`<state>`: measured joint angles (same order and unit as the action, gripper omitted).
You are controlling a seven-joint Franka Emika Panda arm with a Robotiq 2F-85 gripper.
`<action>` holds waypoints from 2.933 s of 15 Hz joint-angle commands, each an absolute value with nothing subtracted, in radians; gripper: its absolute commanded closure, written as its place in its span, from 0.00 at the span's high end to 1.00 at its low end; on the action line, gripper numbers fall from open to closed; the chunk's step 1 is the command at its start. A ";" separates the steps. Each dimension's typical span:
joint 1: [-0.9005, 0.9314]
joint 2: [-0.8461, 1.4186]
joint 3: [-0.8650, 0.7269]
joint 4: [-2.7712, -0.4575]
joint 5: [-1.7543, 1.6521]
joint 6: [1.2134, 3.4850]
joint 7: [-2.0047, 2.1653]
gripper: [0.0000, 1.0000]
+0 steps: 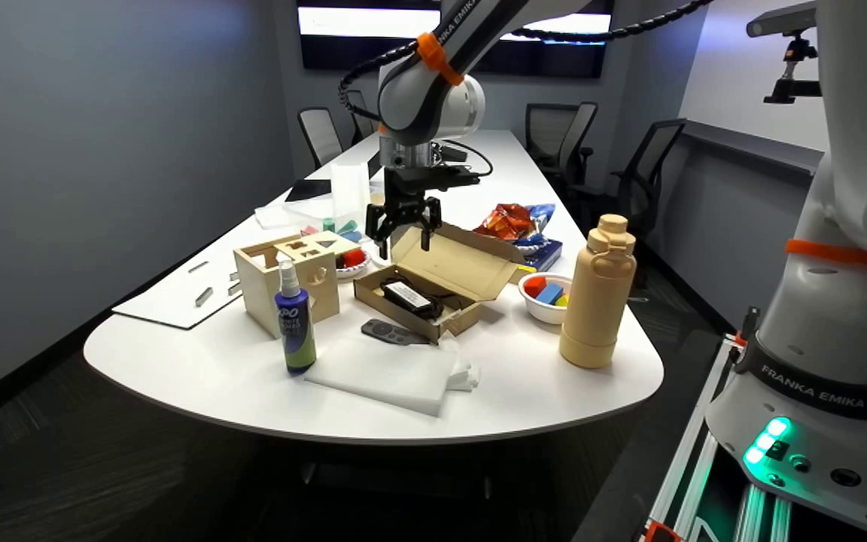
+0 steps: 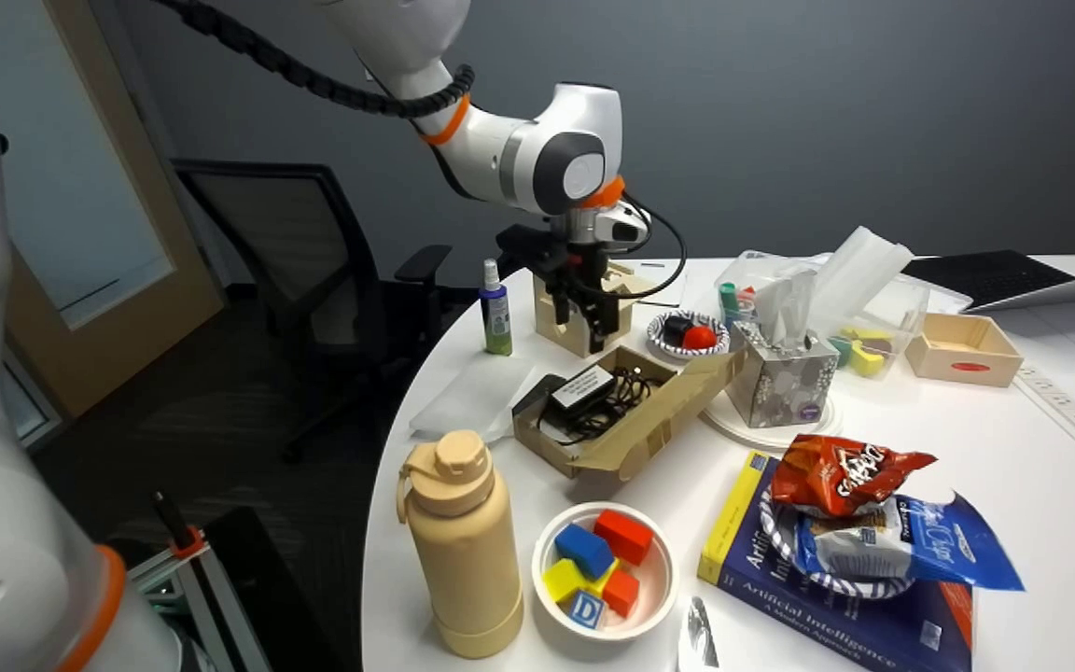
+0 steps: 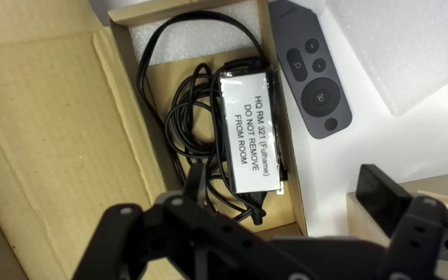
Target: Take the power pack out of the cardboard box
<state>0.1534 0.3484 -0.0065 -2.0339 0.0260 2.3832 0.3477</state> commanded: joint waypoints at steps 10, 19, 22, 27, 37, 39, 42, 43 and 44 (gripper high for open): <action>0.125 0.542 0.000 -2.009 0.043 2.495 0.315 1.00; 0.139 0.564 -0.029 -1.992 0.013 2.505 0.337 1.00; 0.149 0.565 -0.042 -1.989 -0.006 2.504 0.345 1.00; 0.173 0.570 -0.060 -1.989 -0.058 2.521 0.350 1.00; 0.179 0.595 -0.051 -1.996 -0.066 2.529 0.337 0.72; 0.180 0.599 -0.047 -1.996 -0.063 2.529 0.334 0.56; 0.183 0.602 -0.046 -1.993 -0.063 2.528 0.332 0.34; 0.183 0.602 -0.045 -1.993 -0.062 2.527 0.331 0.32; 0.182 0.602 -0.045 -1.993 -0.061 2.527 0.330 0.32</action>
